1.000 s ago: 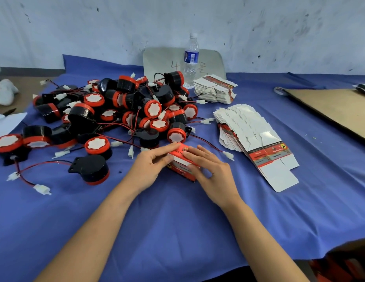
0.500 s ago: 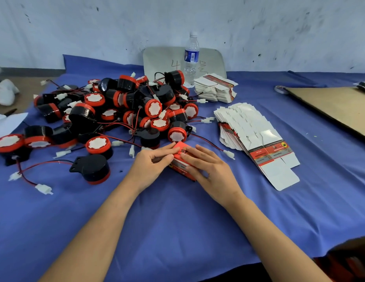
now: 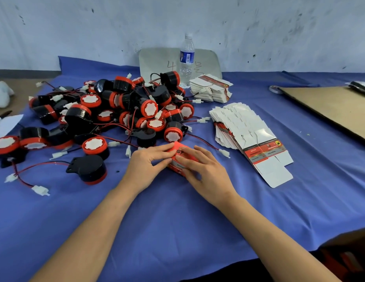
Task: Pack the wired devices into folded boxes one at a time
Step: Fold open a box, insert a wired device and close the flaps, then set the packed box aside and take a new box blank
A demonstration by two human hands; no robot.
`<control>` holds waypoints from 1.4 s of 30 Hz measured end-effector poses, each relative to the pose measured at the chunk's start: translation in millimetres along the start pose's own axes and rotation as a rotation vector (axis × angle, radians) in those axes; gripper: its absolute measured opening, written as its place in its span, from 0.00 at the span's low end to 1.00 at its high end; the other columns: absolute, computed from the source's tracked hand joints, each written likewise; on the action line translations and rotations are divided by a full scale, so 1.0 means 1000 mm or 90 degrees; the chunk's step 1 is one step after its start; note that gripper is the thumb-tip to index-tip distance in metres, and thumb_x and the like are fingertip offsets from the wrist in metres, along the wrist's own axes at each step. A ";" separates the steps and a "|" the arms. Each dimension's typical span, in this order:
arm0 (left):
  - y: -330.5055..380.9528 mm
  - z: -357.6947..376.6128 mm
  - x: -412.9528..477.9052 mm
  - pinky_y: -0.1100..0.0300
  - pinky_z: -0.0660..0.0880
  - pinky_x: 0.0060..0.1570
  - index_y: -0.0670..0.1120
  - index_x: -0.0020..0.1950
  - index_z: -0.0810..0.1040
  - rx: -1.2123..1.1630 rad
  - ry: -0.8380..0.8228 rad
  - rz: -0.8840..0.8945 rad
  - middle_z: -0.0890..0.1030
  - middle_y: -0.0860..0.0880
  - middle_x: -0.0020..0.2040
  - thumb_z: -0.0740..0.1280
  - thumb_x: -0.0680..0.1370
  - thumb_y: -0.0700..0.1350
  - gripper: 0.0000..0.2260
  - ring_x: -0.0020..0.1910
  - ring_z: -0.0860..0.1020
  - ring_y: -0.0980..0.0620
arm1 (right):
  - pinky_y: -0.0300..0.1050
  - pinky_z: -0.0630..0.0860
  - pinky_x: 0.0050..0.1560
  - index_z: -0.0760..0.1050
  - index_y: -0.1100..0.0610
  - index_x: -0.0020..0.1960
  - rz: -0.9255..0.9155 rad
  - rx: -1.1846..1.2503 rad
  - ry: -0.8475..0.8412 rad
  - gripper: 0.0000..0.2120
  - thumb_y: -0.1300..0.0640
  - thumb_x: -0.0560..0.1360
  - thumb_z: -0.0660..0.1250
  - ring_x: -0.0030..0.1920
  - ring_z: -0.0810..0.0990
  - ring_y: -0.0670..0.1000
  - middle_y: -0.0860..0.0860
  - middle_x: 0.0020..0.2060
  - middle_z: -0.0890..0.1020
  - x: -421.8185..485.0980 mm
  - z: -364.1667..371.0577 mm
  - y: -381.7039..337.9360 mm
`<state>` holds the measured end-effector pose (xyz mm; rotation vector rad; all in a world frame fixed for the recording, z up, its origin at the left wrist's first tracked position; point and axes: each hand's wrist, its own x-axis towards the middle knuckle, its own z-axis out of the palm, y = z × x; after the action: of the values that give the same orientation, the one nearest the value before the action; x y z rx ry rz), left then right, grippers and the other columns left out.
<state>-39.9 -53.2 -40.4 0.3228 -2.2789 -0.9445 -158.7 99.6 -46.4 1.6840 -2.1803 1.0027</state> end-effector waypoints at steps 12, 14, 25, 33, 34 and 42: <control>0.001 0.008 -0.002 0.71 0.76 0.49 0.59 0.62 0.74 -0.097 0.058 -0.073 0.78 0.56 0.60 0.66 0.79 0.37 0.19 0.47 0.81 0.62 | 0.26 0.70 0.54 0.68 0.43 0.68 0.321 0.307 0.277 0.30 0.57 0.71 0.75 0.57 0.76 0.40 0.45 0.59 0.75 -0.010 -0.021 0.002; 0.000 0.007 -0.002 0.70 0.76 0.49 0.62 0.61 0.74 -0.103 0.043 -0.078 0.79 0.58 0.58 0.65 0.80 0.37 0.19 0.46 0.81 0.62 | 0.28 0.73 0.51 0.66 0.41 0.69 0.417 0.431 0.434 0.31 0.56 0.72 0.75 0.53 0.79 0.38 0.43 0.57 0.76 -0.011 -0.033 0.003; -0.010 0.011 0.002 0.76 0.73 0.47 0.60 0.56 0.78 -0.095 -0.027 -0.126 0.82 0.57 0.51 0.64 0.80 0.37 0.17 0.43 0.82 0.62 | 0.33 0.76 0.45 0.61 0.36 0.56 0.512 0.470 1.223 0.16 0.50 0.77 0.66 0.49 0.76 0.44 0.44 0.57 0.70 -0.054 -0.120 0.033; -0.012 0.011 0.001 0.74 0.75 0.48 0.62 0.52 0.79 -0.097 -0.037 -0.136 0.84 0.57 0.45 0.64 0.80 0.37 0.17 0.43 0.82 0.63 | 0.62 0.38 0.73 0.48 0.40 0.78 0.674 -0.070 0.016 0.47 0.39 0.68 0.73 0.77 0.37 0.61 0.56 0.78 0.44 -0.012 -0.076 0.073; -0.013 0.011 0.001 0.74 0.75 0.47 0.62 0.52 0.79 -0.095 -0.037 -0.138 0.84 0.58 0.44 0.64 0.80 0.38 0.17 0.43 0.82 0.63 | 0.62 0.38 0.73 0.50 0.40 0.77 0.677 -0.095 -0.012 0.43 0.39 0.70 0.71 0.77 0.40 0.63 0.57 0.78 0.46 -0.013 -0.071 0.078; -0.014 0.011 0.002 0.65 0.78 0.48 0.63 0.51 0.79 -0.081 -0.031 -0.134 0.84 0.57 0.44 0.65 0.80 0.38 0.17 0.43 0.82 0.62 | 0.56 0.68 0.65 0.71 0.49 0.70 0.600 -0.056 0.216 0.22 0.43 0.78 0.64 0.64 0.73 0.58 0.52 0.65 0.77 -0.023 -0.069 0.074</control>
<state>-49.1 -57.8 -55.0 0.4973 -2.2470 -1.2097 -235.6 168.5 -36.0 0.3182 -2.6975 1.2158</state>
